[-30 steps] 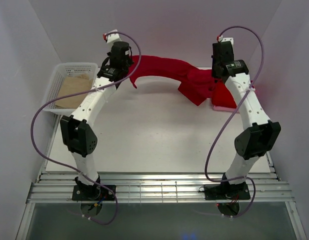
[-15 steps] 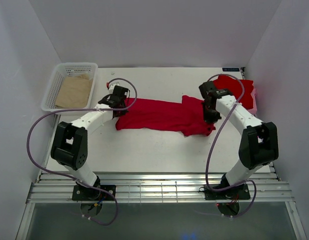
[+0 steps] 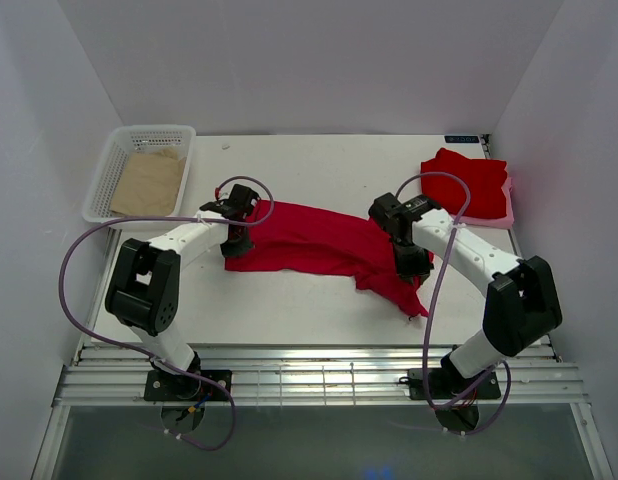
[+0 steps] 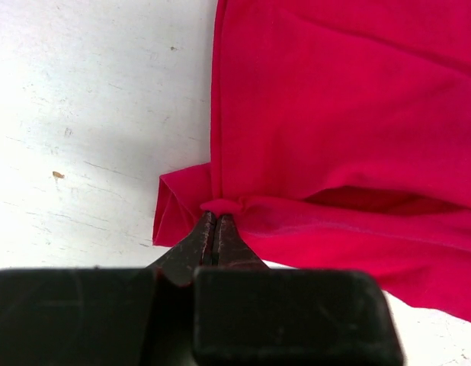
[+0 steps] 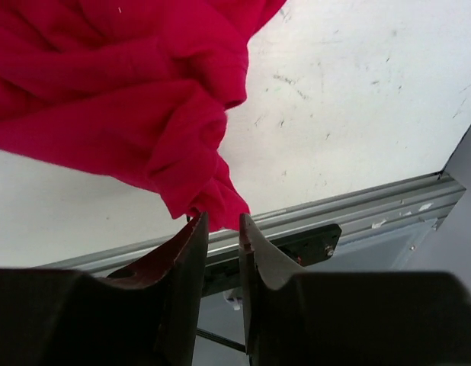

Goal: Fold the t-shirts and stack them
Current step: Flatten out the tshirt

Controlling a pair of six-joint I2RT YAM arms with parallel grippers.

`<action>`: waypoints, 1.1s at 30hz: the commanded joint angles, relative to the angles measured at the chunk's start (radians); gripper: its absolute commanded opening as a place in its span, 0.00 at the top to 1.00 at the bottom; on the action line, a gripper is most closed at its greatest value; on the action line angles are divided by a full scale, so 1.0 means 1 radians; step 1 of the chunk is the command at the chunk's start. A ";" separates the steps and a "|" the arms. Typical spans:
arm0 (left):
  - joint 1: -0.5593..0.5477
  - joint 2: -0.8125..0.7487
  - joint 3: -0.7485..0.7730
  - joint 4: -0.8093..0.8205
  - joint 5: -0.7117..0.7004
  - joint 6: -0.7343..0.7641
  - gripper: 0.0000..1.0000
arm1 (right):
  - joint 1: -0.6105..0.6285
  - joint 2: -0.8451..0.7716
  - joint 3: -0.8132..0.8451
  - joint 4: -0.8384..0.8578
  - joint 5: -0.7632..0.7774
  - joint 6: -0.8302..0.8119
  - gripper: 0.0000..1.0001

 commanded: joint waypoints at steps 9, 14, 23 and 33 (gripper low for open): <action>-0.002 -0.037 0.040 -0.017 -0.033 -0.003 0.98 | -0.006 -0.046 0.015 0.209 0.030 0.020 0.56; -0.002 -0.060 0.023 -0.017 -0.047 -0.002 0.98 | -0.006 0.032 -0.006 0.250 -0.016 0.010 0.55; -0.002 -0.064 0.016 -0.017 -0.046 0.004 0.98 | -0.006 0.038 -0.052 0.213 0.016 0.025 0.55; -0.002 -0.064 0.011 -0.011 -0.049 0.008 0.99 | -0.006 0.043 -0.152 0.273 -0.040 0.013 0.90</action>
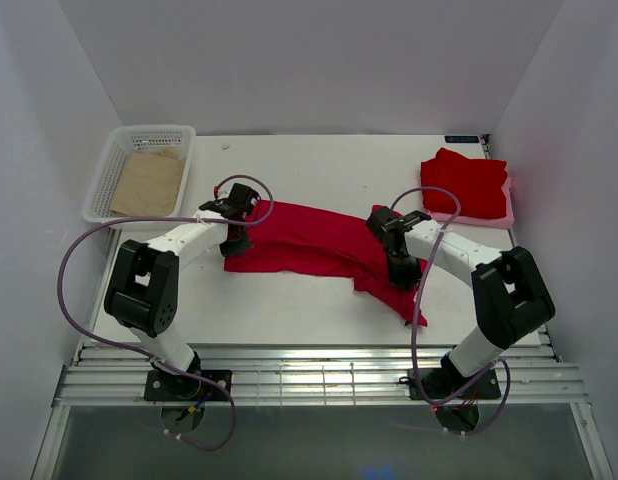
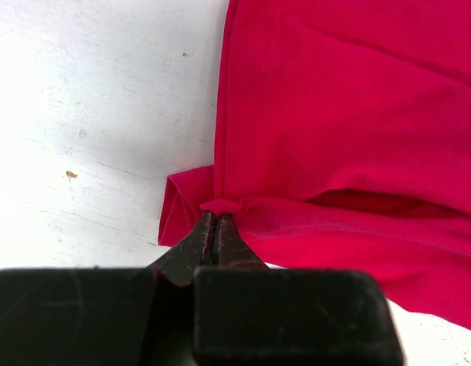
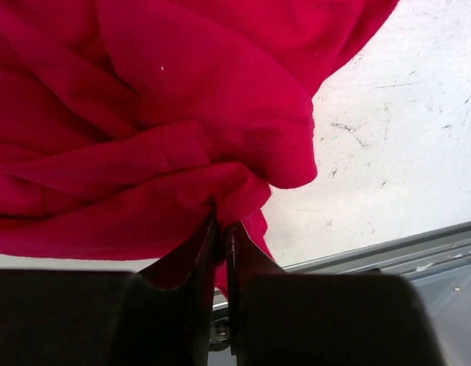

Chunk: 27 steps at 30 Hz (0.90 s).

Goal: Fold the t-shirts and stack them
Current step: Flatten out the tshirt

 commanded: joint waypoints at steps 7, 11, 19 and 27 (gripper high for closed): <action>0.015 -0.049 0.090 0.009 -0.052 0.029 0.99 | -0.043 0.092 0.335 -0.079 0.183 -0.089 0.92; 0.042 -0.025 0.286 0.013 -0.082 0.017 1.00 | -0.145 0.179 0.802 -0.105 0.300 -0.210 0.92; 0.082 0.087 0.886 0.125 -0.162 0.012 0.99 | -0.235 0.270 1.268 0.080 0.352 -0.427 0.92; 0.102 -0.078 0.583 0.434 -0.130 0.095 0.89 | -0.235 0.006 0.900 0.316 0.260 -0.503 0.92</action>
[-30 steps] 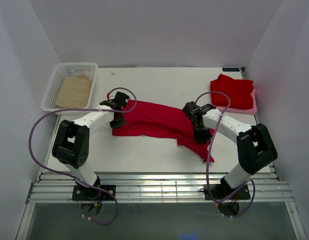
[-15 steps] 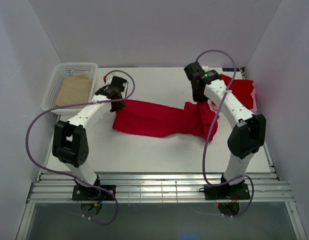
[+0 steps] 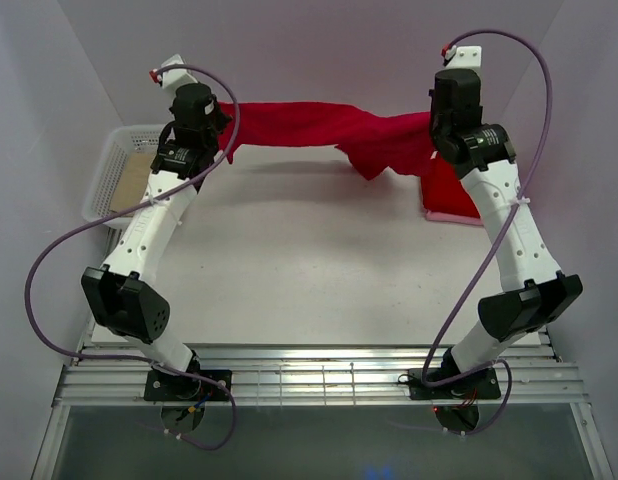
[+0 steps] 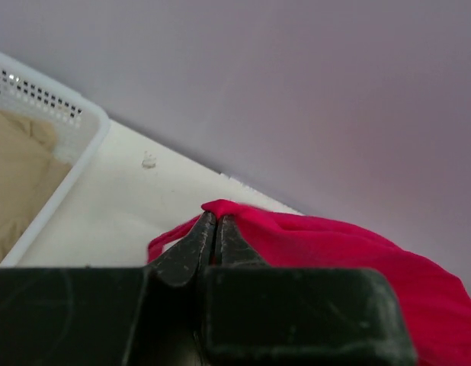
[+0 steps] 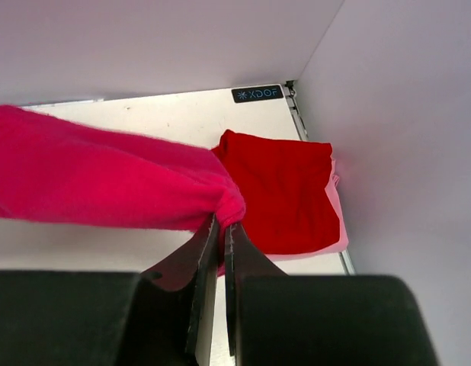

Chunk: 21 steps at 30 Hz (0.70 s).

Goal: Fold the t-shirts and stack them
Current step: Flatten out the tshirt

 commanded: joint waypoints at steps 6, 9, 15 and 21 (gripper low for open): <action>0.017 -0.055 -0.378 -0.127 0.066 0.052 0.90 | 0.010 -0.132 -0.395 -0.150 -0.187 0.129 0.92; 0.019 -0.015 -0.482 -0.202 0.126 0.062 0.90 | 0.033 -0.182 -0.610 -0.210 -0.274 0.217 0.92; 0.017 0.097 -0.576 -0.411 0.241 0.013 0.52 | 0.107 -0.182 -0.796 -0.399 -0.305 0.335 0.75; 0.002 -0.031 -0.623 -0.404 0.152 -0.032 0.29 | 0.141 -0.252 -0.747 -0.428 -0.287 0.387 0.48</action>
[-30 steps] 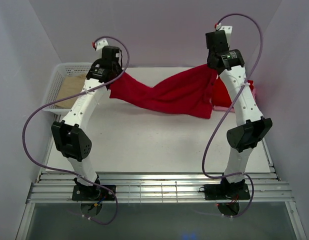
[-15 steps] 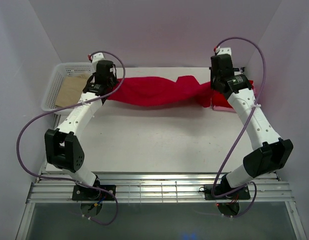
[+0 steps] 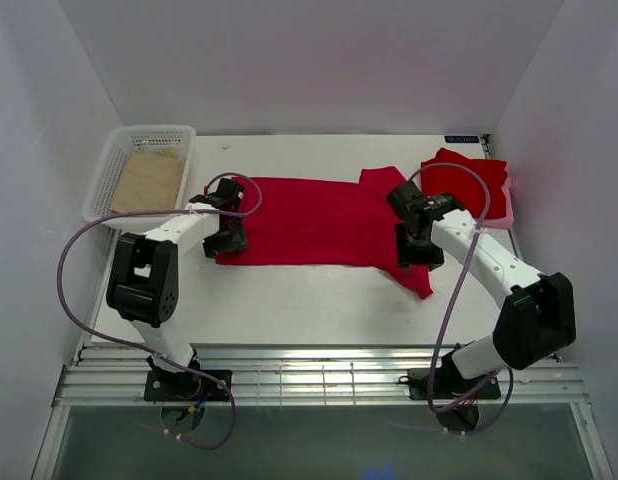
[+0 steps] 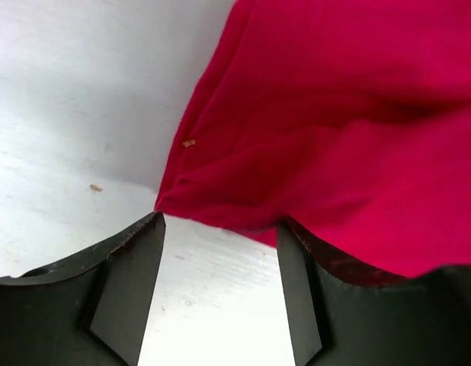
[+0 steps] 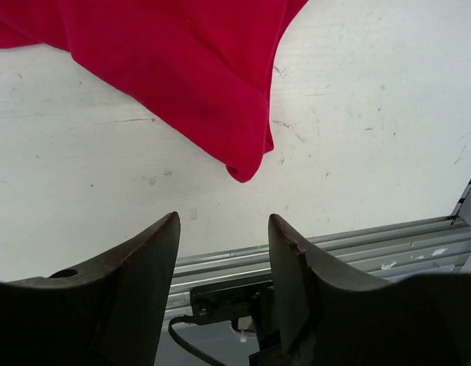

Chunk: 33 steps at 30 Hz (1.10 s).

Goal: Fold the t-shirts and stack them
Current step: Flatten out the tshirt

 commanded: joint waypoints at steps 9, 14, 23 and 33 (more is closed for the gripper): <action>-0.008 -0.209 0.010 0.166 -0.211 -0.011 0.36 | 0.001 -0.004 0.172 0.001 0.039 0.044 0.38; -0.008 -0.126 0.042 0.219 -0.134 0.030 0.37 | 0.001 -0.015 0.129 0.039 0.017 0.047 0.39; -0.007 0.000 0.100 0.241 -0.180 0.070 0.44 | 0.001 -0.051 0.061 0.041 0.028 0.051 0.38; -0.007 0.029 0.079 0.245 -0.205 0.066 0.49 | 0.001 -0.036 0.008 0.055 0.090 0.083 0.38</action>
